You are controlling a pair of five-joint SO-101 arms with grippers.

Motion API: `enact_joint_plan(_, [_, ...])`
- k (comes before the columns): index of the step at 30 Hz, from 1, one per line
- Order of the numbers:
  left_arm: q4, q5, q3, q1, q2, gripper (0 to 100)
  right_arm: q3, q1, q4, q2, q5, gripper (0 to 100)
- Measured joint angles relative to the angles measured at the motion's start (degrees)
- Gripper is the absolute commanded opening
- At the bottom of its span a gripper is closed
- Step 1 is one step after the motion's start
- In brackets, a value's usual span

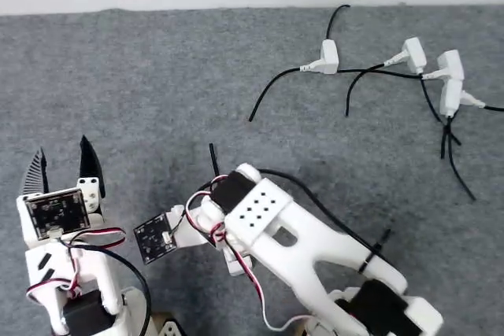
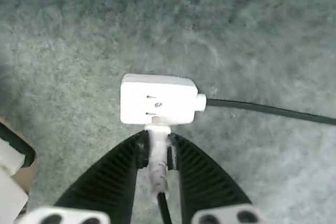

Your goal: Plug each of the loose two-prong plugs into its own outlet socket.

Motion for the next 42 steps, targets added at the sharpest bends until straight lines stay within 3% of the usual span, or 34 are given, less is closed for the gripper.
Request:
enact_joint_plan(17, [0.00, 0.00, -0.97, -0.26, 0.00, 23, 0.00, -6.86, -0.88, 0.70, -4.92, 0.9])
enact_joint_plan(31, [0.00, 0.00, -1.23, -0.26, 0.00, 23, 0.53, -7.03, -0.88, 0.70, -4.84, 0.9])
enact_joint_plan(42, [0.00, 0.00, -1.23, -0.26, 0.00, 23, 1.32, -2.81, -2.90, 1.23, -3.43, 0.9])
